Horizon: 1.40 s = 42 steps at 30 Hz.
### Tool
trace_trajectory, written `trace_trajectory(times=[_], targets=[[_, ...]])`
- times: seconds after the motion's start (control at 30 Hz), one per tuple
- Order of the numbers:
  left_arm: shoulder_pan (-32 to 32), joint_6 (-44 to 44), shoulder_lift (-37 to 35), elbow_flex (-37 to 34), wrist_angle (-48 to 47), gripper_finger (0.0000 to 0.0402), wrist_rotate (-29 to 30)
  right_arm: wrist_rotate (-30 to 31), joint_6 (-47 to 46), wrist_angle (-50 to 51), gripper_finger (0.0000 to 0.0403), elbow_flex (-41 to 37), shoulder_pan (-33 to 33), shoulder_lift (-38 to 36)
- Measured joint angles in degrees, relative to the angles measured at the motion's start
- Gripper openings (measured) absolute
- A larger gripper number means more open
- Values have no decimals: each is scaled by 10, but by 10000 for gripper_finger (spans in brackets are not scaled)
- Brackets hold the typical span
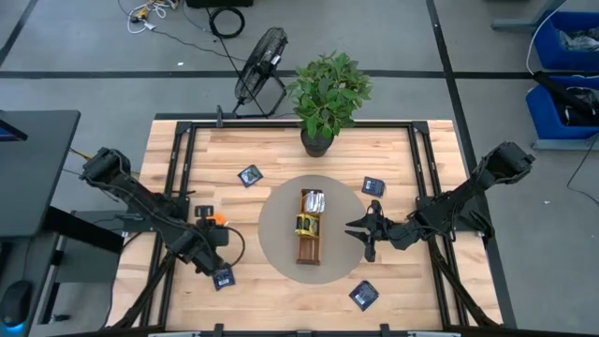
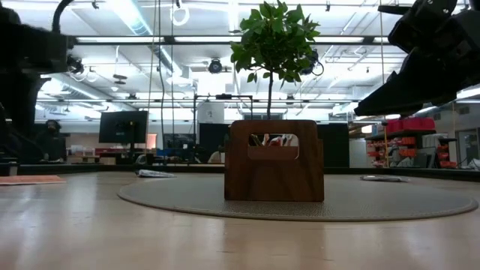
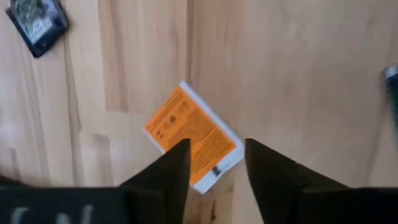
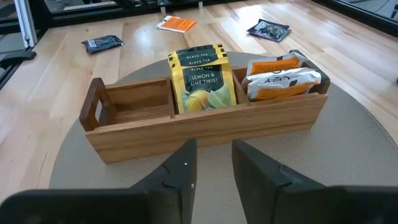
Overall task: Pick & Place Tea
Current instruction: Put the orange tea bag into the top compartment of the top section wooden organizer
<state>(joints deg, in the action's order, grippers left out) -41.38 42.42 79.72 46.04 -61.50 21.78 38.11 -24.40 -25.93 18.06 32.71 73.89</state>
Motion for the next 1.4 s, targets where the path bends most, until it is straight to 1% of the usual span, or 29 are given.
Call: trace_trajectory(times=[0.1,0.17,0.3,0.4,0.53,0.67,0.8,0.9,1.0,1.13,1.23,1.4], targets=[[-1,0,0,-7,-15,187,-2,0,0,2,111,0,0,0],[-1,1,0,-8,-37,201,-16,0,-4,4,111,0,0,0],[-1,12,0,-8,-47,218,-47,0,-6,5,111,0,0,0],[-1,3,0,-8,-27,222,-46,0,-4,5,111,0,0,0],[-1,-11,0,-17,9,222,-25,5,-3,5,111,0,0,0],[-1,-11,0,-50,25,222,-36,6,-5,6,111,0,0,0],[-1,-16,0,-59,30,222,-42,6,-6,7,111,0,0,0],[2,-27,0,-77,84,220,-46,6,-6,7,111,0,0,0],[5,-45,0,-100,135,214,-77,6,-6,7,111,0,0,0],[13,-44,0,-108,127,199,-74,5,-6,7,111,0,0,0],[22,-50,0,-108,102,186,-71,5,-6,7,111,0,0,0],[42,-86,0,-109,107,167,-67,5,-12,7,111,0,0,0]])
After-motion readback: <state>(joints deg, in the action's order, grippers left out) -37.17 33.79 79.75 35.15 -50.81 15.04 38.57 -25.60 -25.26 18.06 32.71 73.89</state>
